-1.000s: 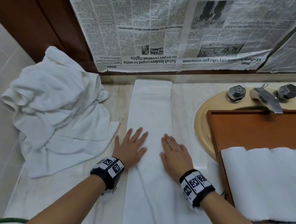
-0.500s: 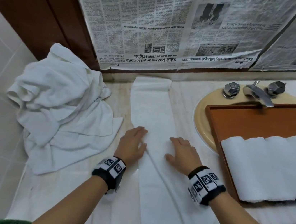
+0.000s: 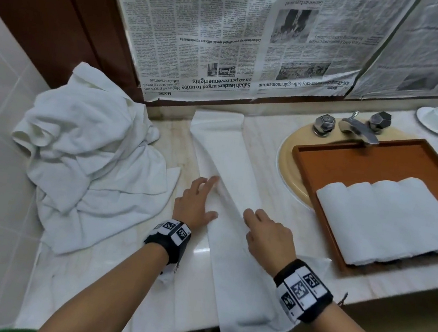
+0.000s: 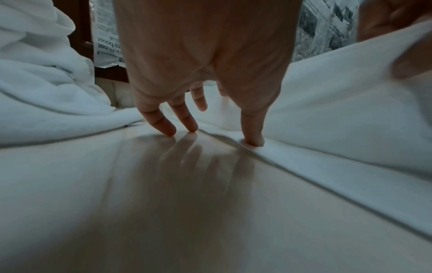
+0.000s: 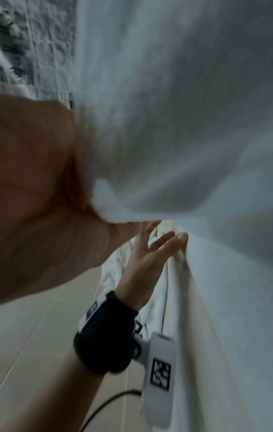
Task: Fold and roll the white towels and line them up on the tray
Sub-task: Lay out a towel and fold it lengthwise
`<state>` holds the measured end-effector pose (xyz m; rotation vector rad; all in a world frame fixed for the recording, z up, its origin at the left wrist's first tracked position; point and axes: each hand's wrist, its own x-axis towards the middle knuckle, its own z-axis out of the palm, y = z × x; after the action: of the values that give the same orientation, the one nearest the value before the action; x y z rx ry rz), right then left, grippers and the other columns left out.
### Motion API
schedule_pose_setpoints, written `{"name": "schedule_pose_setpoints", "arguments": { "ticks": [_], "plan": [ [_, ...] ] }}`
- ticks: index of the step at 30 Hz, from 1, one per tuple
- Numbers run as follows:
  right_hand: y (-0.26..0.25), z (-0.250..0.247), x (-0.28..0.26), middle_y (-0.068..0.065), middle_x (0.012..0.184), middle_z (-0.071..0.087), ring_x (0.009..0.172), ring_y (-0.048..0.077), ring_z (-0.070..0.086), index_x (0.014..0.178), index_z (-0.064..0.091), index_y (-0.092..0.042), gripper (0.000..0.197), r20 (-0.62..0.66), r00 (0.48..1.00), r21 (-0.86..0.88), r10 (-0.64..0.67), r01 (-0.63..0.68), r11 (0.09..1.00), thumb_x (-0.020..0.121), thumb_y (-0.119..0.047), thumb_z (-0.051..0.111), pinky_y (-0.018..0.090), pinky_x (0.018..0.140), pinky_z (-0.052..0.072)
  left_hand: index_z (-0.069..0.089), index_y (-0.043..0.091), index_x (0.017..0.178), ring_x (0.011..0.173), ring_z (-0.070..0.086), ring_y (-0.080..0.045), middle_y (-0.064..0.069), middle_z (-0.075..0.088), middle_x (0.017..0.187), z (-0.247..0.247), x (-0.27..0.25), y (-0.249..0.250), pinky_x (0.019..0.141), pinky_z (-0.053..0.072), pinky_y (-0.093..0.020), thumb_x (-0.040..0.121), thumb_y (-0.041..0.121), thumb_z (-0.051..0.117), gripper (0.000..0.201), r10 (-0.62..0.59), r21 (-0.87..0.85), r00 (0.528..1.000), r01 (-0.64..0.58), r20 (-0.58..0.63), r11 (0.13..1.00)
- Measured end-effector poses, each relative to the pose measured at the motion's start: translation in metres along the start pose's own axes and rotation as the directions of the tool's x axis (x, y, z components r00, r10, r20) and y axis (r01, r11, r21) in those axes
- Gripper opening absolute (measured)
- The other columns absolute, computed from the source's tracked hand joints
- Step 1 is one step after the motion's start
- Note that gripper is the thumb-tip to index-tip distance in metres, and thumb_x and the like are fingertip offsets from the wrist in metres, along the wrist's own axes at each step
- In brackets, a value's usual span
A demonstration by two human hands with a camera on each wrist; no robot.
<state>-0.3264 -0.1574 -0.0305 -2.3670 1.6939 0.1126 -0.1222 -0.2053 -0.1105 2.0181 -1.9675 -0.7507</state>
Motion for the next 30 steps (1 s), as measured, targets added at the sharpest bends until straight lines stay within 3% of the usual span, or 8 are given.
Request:
{"name": "schedule_pose_setpoints", "arguments": {
  "ticks": [2,4,8,14,19,22,26,30],
  "plan": [
    [-0.012,0.005,-0.010,0.004,0.085,0.053,0.045,0.029,0.038,0.107,0.054,-0.017,0.037,-0.002,1.000,-0.025,-0.027,0.027,0.999,0.075,-0.002,0.065,0.026,0.045,0.005,0.007,0.044,0.153,0.129,0.044,-0.026,0.004,0.028,0.153,0.000,0.000,-0.001,0.097,0.045,-0.050,0.078,0.047,0.073,0.100,-0.033,0.001,0.999,0.033,-0.012,0.999],
    [-0.022,0.016,-0.018,0.008,0.102,0.053,0.063,0.034,0.057,0.124,0.047,-0.017,0.042,0.068,0.997,-0.009,-0.027,0.028,1.000,0.085,-0.001,0.053,0.030,0.045,0.009,0.005,0.045,0.153,0.128,0.045,-0.026,0.002,0.037,0.148,0.000,-0.001,0.001,0.096,0.044,-0.049,0.077,0.049,0.072,0.101,-0.043,-0.005,0.999,0.043,-0.014,0.999],
    [-0.032,0.031,-0.021,0.009,0.114,0.048,0.083,0.034,0.060,0.138,0.032,-0.018,0.053,0.158,0.987,-0.003,-0.007,0.007,1.000,0.089,0.001,0.043,0.033,0.049,0.022,0.017,0.041,0.152,0.125,0.046,-0.027,0.001,0.048,0.138,0.000,0.006,0.002,0.098,0.043,-0.051,0.080,0.047,0.067,0.088,-0.105,-0.043,0.994,0.105,-0.001,0.993],
    [-0.028,0.033,-0.015,0.005,0.096,0.044,0.071,0.029,0.044,0.138,0.032,-0.020,0.057,0.195,0.981,0.049,-0.011,0.002,0.999,0.087,0.003,0.042,0.033,0.060,0.035,0.034,0.035,0.146,0.130,0.042,-0.028,0.002,0.045,0.143,0.000,0.014,0.005,0.103,0.038,-0.050,0.087,0.040,0.061,0.065,-0.175,-0.010,0.985,0.175,0.005,0.984],
    [-0.006,0.018,-0.009,0.005,0.101,0.047,0.064,0.028,0.050,0.135,0.037,-0.027,0.058,0.077,0.995,0.024,0.060,-0.062,0.998,0.086,0.002,0.043,0.031,0.049,0.028,0.019,0.042,0.151,0.125,0.043,-0.031,0.003,0.043,0.139,-0.004,0.011,0.002,0.095,0.040,-0.050,0.086,0.035,0.068,0.082,-0.187,-0.051,0.982,0.187,0.005,0.981],
    [-0.007,0.019,-0.012,0.005,0.106,0.048,0.068,0.028,0.052,0.136,0.036,-0.028,0.058,0.136,0.990,0.013,0.025,-0.027,1.000,0.086,0.001,0.045,0.030,0.050,0.028,0.016,0.050,0.148,0.121,0.048,-0.027,0.005,0.047,0.136,-0.006,0.009,-0.001,0.098,0.042,-0.051,0.080,0.026,0.072,0.091,-0.192,-0.117,0.980,0.197,0.056,0.973],
    [-0.015,0.035,-0.015,0.005,0.114,0.053,0.090,0.029,0.061,0.142,0.031,-0.030,0.057,0.287,0.949,0.135,-0.133,0.098,0.986,0.090,-0.016,0.049,0.033,0.067,0.040,0.019,0.061,0.133,0.105,0.058,-0.019,0.013,0.053,0.118,-0.001,0.007,-0.006,0.095,0.048,-0.054,0.064,0.028,0.075,0.095,-0.194,-0.350,0.980,0.198,0.049,0.915],
    [-0.006,0.023,0.013,0.001,0.112,0.063,0.095,0.017,0.058,0.131,0.052,-0.028,0.041,0.293,0.947,0.474,-0.134,-0.022,0.880,0.095,-0.047,0.052,0.031,0.081,0.045,0.027,0.052,0.133,0.095,0.059,-0.012,0.022,0.052,0.110,0.003,-0.004,-0.002,0.095,0.049,-0.051,0.068,0.029,0.069,0.081,-0.185,-0.411,0.982,0.178,0.025,0.894]
  ]
}}
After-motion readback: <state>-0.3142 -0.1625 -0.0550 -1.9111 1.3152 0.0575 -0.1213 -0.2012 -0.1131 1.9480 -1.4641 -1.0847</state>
